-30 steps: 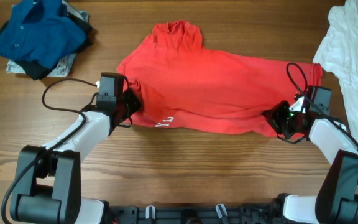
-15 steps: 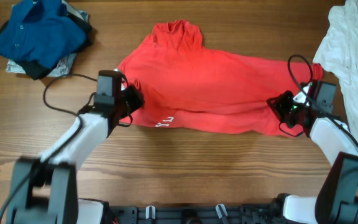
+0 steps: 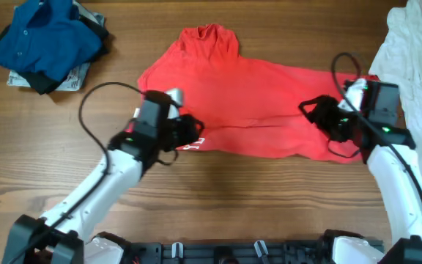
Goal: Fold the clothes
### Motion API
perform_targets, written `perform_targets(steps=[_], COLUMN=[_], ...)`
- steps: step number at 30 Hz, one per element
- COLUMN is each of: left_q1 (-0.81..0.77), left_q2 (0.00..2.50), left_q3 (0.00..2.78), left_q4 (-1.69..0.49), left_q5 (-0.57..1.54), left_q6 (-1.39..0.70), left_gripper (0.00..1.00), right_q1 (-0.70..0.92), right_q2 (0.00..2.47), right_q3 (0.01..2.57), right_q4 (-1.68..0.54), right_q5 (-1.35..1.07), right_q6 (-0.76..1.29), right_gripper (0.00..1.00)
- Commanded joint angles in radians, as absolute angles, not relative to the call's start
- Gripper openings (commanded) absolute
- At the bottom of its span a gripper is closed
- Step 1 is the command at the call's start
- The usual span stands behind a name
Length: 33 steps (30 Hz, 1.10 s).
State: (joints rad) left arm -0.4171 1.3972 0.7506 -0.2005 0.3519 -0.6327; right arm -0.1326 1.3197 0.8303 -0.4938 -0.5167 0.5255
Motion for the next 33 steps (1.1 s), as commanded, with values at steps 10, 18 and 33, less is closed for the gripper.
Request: perform_targets(steps=[10,18,33], left_q1=[-0.591,-0.591,-0.591], left_q2=[1.713,1.768,1.845], left_q3=[0.808,0.825,0.825], left_q4=[-0.040,0.021,0.158], left_q5=[0.233,0.141,-0.083], left_q6=[-0.780,-0.797,-0.793], left_gripper=[0.04,0.04,0.07], right_q1=[0.060,0.060,0.060], right_q2=[1.417,1.417,1.417], right_q3=[0.840,0.839,0.839], right_q4=[-0.488,-0.503,-0.543], right_q5=[-0.467,-0.467,-0.467], right_q6=[0.613,0.612,0.608], right_gripper=[0.36,0.36,0.36])
